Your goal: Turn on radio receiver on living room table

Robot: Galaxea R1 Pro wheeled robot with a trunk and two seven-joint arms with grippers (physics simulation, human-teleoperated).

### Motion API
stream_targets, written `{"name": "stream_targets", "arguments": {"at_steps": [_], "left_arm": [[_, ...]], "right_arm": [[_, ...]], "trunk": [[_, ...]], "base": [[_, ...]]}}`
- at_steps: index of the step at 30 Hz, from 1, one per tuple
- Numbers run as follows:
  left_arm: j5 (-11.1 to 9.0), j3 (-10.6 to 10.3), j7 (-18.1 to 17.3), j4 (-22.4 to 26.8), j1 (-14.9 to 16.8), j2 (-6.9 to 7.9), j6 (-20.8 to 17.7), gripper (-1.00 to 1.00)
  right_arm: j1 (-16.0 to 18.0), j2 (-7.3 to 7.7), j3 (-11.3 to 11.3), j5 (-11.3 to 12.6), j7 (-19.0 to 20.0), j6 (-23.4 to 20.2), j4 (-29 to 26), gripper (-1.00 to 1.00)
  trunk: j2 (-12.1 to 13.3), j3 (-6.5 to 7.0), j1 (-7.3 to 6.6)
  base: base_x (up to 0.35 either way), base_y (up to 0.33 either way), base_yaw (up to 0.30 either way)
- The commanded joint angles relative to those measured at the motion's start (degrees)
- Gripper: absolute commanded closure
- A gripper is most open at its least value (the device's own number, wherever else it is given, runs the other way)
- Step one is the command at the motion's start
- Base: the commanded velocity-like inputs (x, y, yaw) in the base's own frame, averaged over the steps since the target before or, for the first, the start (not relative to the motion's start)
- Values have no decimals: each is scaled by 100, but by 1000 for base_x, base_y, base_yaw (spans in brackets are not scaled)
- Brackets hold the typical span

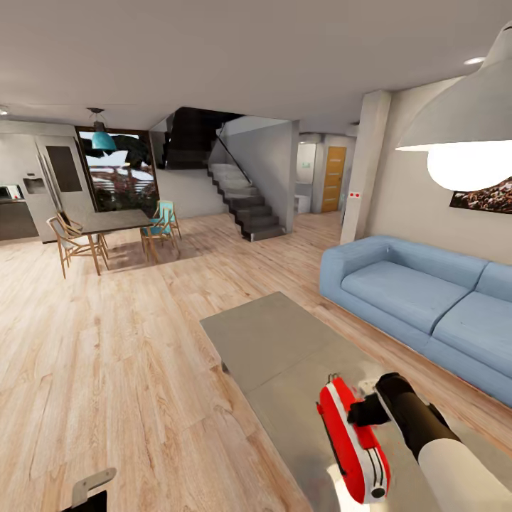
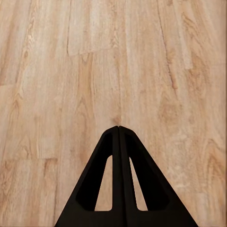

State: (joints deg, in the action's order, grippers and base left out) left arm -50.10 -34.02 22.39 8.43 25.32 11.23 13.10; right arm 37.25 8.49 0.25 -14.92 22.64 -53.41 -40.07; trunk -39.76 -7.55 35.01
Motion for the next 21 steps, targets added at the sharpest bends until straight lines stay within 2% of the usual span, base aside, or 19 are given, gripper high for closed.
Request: {"name": "stream_targets", "arguments": {"at_steps": [1,6,13,21], "left_arm": [[0,1,0,0,0,-1,0,100],[0,-3,-5,13,0,-13,-10,100],[-14,0,-16,32,0,-15,-18,100],[-16,5,-252,35,0,-28,-10,100]], "right_arm": [[2,-1,3,-1,188,15,-1,100],[2,3,3,100,557,13,-1,100],[2,10,-4,120,614,5,-1,100],[2,12,-3,118,551,6,9,100]], "trunk": [[-1,0,0],[-1,0,0],[-1,0,0],[-321,-143,176]], "base": [[0,0,0],[0,0,0],[0,0,0],[0,0,0]]}}
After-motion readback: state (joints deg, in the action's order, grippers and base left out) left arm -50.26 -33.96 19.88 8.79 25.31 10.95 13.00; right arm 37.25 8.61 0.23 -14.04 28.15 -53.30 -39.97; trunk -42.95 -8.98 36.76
